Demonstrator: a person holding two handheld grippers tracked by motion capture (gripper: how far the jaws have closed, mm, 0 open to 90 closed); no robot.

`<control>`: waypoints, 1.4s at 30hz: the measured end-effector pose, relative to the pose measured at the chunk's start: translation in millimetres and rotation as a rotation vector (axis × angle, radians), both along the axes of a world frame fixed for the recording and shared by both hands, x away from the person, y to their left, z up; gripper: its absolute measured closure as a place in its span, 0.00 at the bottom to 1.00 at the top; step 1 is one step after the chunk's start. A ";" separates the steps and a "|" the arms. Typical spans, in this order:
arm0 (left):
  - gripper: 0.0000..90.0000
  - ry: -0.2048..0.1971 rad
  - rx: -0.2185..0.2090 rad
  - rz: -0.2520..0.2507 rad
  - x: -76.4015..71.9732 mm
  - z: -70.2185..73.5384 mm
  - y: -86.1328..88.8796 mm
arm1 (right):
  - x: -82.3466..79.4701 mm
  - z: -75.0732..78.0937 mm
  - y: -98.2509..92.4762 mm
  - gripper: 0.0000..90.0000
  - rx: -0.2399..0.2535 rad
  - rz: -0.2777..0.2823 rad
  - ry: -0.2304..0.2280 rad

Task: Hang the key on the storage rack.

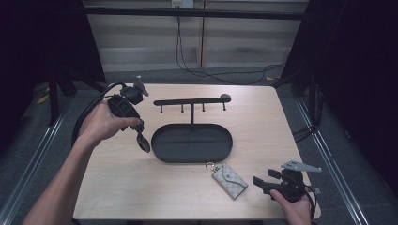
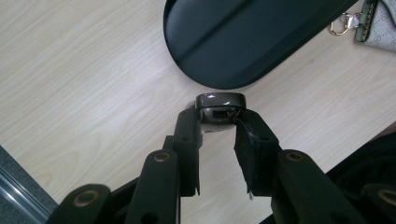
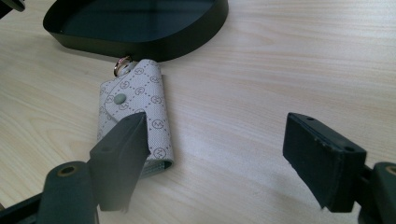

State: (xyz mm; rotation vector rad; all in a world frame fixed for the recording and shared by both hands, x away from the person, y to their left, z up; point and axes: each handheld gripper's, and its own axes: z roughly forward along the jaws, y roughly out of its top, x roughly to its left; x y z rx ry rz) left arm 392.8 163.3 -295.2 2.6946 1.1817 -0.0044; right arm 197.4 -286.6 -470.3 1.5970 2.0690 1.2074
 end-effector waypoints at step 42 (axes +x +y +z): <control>0.79 0.095 0.017 0.045 50.5 -10.5 -54.5 | -0.4 0.3 1.0 0.25 -0.002 0.019 0.005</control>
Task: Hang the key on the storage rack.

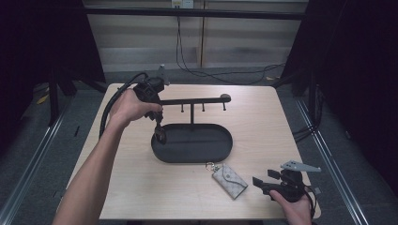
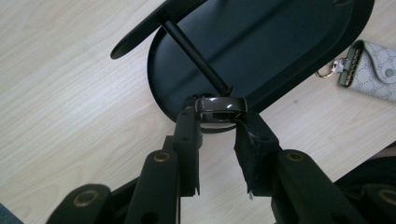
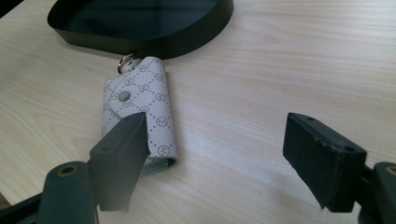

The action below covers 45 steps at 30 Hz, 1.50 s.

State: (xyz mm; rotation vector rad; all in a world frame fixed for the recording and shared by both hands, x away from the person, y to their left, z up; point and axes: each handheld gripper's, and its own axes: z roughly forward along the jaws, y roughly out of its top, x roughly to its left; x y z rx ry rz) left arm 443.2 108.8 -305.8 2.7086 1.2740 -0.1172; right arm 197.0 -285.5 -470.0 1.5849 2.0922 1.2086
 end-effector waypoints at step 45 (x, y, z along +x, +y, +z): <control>0.41 -0.028 0.005 0.103 7.5 -3.1 -8.5 | 2.8 -1.0 2.0 0.24 -0.002 0.014 0.016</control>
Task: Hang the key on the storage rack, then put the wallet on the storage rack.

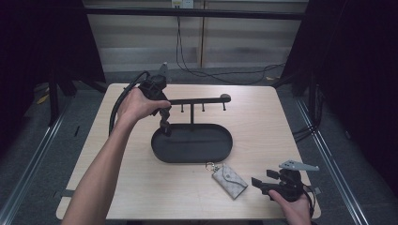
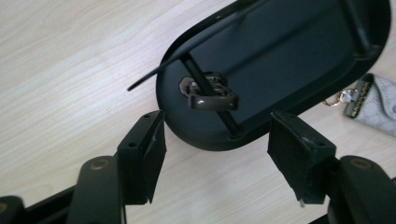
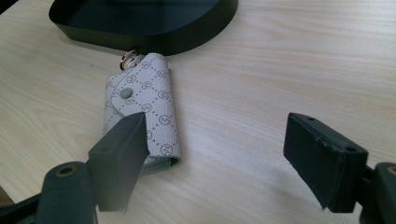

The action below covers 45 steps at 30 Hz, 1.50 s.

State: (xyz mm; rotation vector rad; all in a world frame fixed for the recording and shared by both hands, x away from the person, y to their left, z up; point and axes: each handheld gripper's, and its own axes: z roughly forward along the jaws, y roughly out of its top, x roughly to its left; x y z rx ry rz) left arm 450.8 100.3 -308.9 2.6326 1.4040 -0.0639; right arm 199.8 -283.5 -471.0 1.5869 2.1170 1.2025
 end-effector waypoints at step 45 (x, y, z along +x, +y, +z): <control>0.21 -0.248 -0.337 -0.158 -69.3 -49.8 80.4 | -1.1 0.2 -0.7 0.24 -0.005 -0.018 -0.007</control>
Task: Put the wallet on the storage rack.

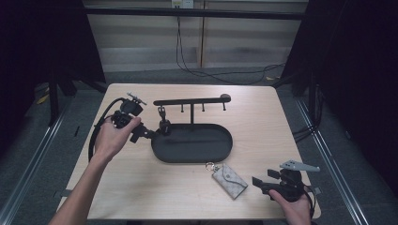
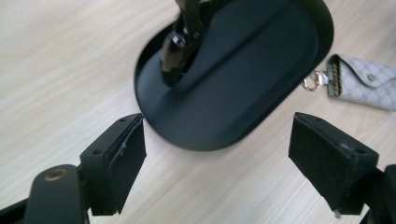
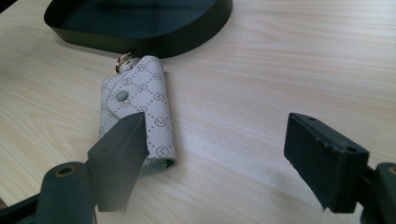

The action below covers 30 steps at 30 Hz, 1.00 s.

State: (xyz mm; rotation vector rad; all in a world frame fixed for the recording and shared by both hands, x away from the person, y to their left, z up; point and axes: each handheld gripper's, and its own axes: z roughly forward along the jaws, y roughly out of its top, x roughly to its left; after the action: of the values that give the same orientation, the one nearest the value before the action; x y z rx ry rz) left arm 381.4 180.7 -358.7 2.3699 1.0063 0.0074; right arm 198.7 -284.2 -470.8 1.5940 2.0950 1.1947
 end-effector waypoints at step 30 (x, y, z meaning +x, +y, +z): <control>0.28 -0.088 -0.207 0.175 -85.7 -60.9 65.7 | 0.6 4.3 -2.0 0.25 0.026 -0.029 0.002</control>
State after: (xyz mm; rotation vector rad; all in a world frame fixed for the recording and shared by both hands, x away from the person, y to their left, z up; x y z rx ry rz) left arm 295.7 246.3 -419.7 2.0721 1.1121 0.0696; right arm 199.3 -286.3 -466.5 1.6317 2.0592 1.2162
